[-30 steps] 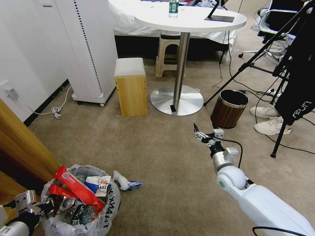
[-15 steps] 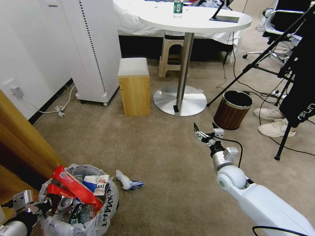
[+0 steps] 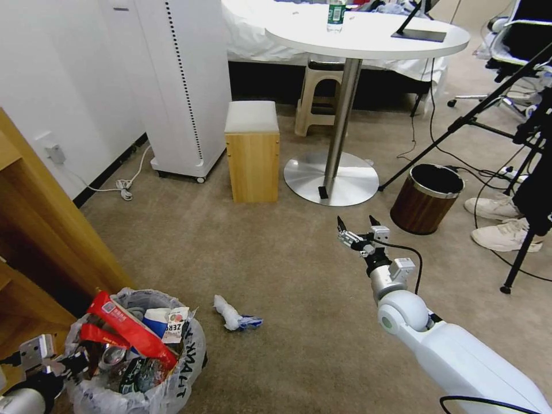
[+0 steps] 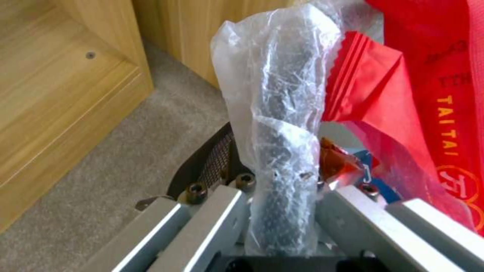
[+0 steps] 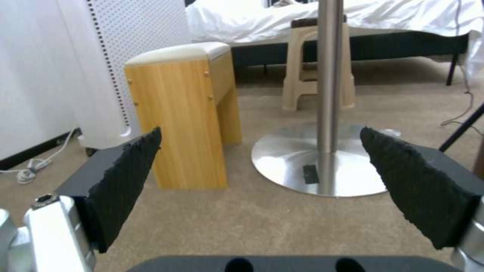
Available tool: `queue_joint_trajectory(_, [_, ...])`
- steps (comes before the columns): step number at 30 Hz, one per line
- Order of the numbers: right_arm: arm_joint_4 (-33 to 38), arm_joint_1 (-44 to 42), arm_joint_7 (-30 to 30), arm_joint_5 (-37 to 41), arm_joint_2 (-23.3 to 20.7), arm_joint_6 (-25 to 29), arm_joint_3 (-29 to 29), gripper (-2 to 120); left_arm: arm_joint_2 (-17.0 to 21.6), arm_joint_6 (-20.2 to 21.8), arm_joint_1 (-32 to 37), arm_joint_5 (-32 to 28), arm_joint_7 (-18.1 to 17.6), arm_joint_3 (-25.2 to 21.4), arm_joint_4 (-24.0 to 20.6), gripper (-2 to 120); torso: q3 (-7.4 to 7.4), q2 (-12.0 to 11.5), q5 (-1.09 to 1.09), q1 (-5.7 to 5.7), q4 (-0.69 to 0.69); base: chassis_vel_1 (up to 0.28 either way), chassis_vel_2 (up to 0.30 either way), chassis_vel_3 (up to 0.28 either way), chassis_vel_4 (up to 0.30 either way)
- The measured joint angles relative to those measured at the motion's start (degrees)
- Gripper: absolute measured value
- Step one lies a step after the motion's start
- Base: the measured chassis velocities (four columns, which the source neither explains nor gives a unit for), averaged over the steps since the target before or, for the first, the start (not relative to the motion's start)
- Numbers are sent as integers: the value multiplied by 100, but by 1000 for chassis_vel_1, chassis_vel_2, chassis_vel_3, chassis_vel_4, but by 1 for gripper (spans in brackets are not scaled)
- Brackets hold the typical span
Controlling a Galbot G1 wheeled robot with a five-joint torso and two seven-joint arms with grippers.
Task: Pick up the trash bin and place the garbage on the floor into it.
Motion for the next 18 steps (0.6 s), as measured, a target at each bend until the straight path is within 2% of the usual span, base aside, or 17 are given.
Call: queue_joint_trajectory(18, [-5,-41,-20,-58,11,16,10,100,-11,-17,-3,19,0,17,11,1,0,0,0,0,0,8,15,10,7])
